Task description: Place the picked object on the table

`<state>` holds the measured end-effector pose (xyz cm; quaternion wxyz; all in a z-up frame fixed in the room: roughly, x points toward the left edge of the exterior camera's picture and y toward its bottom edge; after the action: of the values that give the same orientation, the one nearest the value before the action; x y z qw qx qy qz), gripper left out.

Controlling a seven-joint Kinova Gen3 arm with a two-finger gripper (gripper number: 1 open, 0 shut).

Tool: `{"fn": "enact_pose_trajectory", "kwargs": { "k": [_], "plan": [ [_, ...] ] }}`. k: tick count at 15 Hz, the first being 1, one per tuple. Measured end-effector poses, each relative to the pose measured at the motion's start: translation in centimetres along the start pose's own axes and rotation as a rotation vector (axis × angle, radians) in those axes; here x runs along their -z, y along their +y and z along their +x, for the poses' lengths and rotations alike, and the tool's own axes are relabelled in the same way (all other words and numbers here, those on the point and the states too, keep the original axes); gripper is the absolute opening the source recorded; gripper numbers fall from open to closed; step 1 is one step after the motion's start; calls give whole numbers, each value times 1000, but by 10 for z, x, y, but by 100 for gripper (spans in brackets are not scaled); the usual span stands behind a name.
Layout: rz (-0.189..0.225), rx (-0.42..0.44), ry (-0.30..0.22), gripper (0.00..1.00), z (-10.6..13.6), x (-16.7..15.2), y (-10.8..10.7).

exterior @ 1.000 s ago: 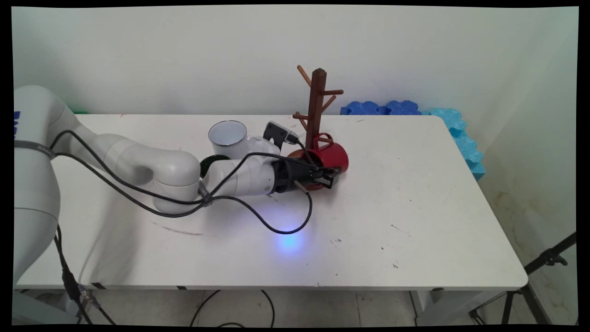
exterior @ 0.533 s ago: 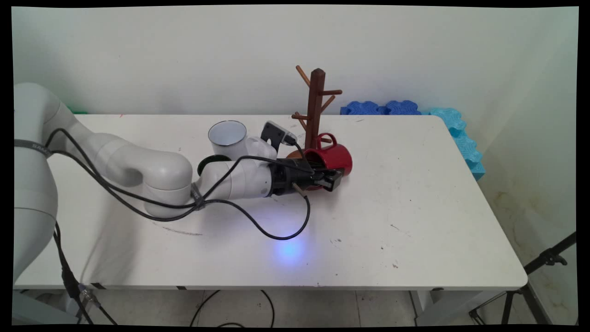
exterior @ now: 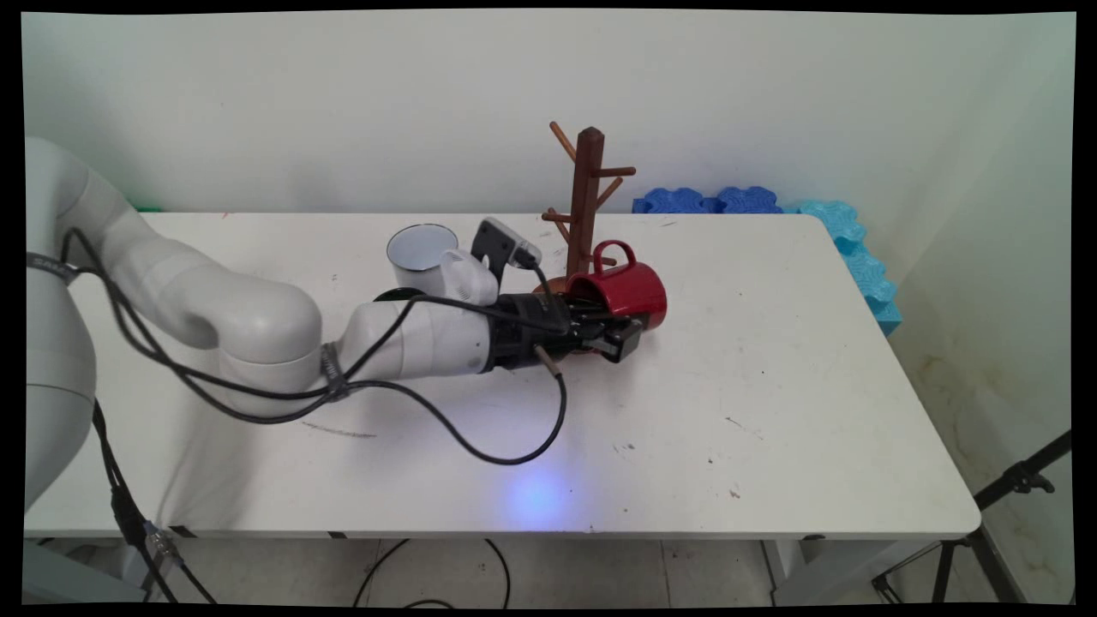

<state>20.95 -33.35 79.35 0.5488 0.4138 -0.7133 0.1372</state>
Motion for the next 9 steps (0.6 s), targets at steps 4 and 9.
{"fn": "enact_pose_trajectory", "kwargs": {
  "k": [4,9],
  "plan": [
    [-40,-31,-15,0,6,25,11],
    [-74,-93,-63,0,19,57,10]
  ]
}}
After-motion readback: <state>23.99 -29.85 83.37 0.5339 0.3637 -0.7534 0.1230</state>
